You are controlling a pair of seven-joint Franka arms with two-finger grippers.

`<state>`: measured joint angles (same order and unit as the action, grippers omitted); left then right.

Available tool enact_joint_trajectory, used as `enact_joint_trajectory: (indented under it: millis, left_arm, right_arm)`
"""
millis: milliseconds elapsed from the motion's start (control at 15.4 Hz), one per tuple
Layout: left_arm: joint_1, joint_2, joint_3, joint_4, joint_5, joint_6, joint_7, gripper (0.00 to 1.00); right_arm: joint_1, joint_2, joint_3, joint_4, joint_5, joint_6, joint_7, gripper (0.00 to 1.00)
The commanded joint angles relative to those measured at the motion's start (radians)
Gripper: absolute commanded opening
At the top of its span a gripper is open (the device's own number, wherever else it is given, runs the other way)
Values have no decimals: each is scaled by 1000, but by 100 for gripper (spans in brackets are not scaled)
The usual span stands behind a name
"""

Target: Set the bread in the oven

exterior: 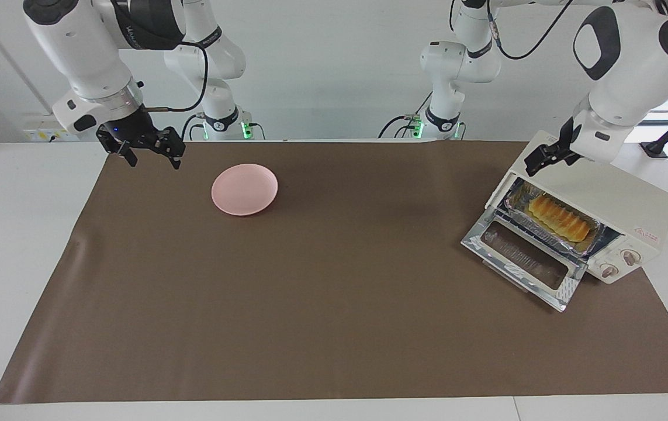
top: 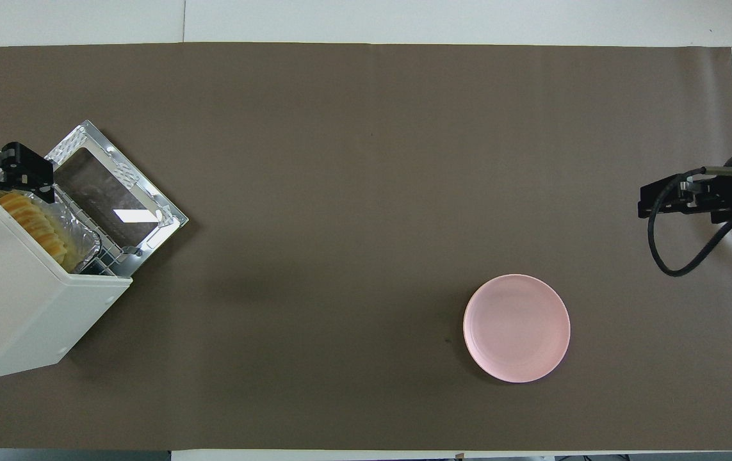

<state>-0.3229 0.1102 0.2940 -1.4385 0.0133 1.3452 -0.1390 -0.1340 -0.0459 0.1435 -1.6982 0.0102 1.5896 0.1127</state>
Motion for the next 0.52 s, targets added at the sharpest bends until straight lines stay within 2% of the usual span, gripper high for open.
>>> enact_joint_trajectory:
  millis: [0,130,195,454]
  left_arm:
    - [131,-116,-168,-114,-6,3,93,100]
    - [139,-129,-180,-125,-4,-4,148,100]
    - [151,-162,-194,-158,-6,-3,142,100]
    - [162,-156,-231,-151,-6,22,153,100]
  right_arm:
    - [-10,-11,8,2,-16,-17,-11,100]
    - [-10,-11,8,2,-15,-17,-11,100]
    - [-10,-11,8,2,-16,-17,-11,100]
    - [-9,-11,8,2,-15,-17,-11,100]
